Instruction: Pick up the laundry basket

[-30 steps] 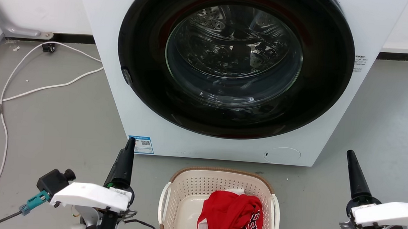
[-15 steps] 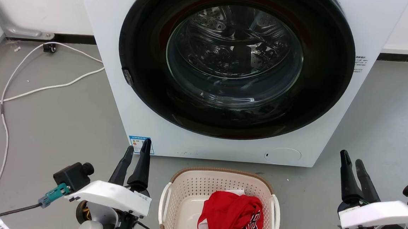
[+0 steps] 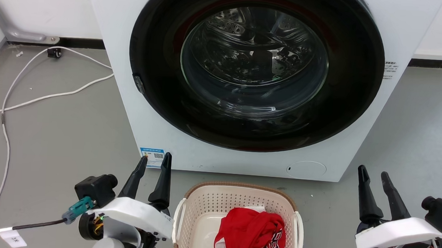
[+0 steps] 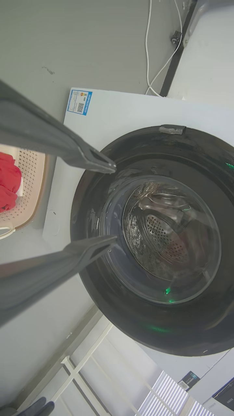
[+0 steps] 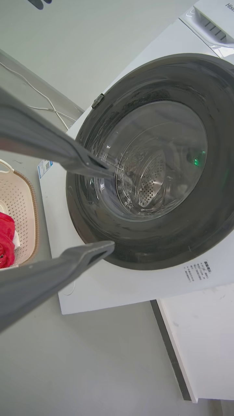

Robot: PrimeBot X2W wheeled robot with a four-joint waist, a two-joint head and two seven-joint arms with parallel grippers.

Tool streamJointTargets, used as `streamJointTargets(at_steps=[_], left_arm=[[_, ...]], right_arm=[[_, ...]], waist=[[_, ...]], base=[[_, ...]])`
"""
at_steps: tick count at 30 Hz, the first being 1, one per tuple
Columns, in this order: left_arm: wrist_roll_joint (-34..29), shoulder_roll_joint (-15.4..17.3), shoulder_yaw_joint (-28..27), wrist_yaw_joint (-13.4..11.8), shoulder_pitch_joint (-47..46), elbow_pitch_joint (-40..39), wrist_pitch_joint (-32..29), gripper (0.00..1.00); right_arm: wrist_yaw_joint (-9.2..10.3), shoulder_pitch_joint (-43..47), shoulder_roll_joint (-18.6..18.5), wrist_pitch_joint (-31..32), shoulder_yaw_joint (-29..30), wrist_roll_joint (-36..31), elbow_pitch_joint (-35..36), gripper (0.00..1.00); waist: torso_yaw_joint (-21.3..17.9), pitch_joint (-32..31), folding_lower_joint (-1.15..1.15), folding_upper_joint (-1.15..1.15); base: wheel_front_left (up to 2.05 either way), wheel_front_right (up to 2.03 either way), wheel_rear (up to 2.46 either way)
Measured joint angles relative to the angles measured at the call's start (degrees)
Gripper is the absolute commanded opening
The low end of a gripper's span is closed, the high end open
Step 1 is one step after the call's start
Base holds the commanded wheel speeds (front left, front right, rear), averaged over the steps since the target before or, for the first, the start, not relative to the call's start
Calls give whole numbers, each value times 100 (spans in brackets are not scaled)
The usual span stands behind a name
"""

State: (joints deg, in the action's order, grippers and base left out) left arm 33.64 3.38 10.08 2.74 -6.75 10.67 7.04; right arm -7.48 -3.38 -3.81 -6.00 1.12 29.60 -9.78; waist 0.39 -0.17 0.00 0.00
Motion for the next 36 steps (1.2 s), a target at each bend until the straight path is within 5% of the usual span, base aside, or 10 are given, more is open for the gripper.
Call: streamJointTargets(at_steps=[16,36], left_arm=[[-1016,142,393,-292,-96,11,233,100],[-1789,120,599,-321,-179,135,485,100]], right_arm=[[-1,0,4,-155,-152,-1116,51,100],[-1,80,46,-245,-143,-2108,204,100]], waist=[[25,7,0,0],[47,1,0,0]], base=[[0,0,0],[0,0,0]])
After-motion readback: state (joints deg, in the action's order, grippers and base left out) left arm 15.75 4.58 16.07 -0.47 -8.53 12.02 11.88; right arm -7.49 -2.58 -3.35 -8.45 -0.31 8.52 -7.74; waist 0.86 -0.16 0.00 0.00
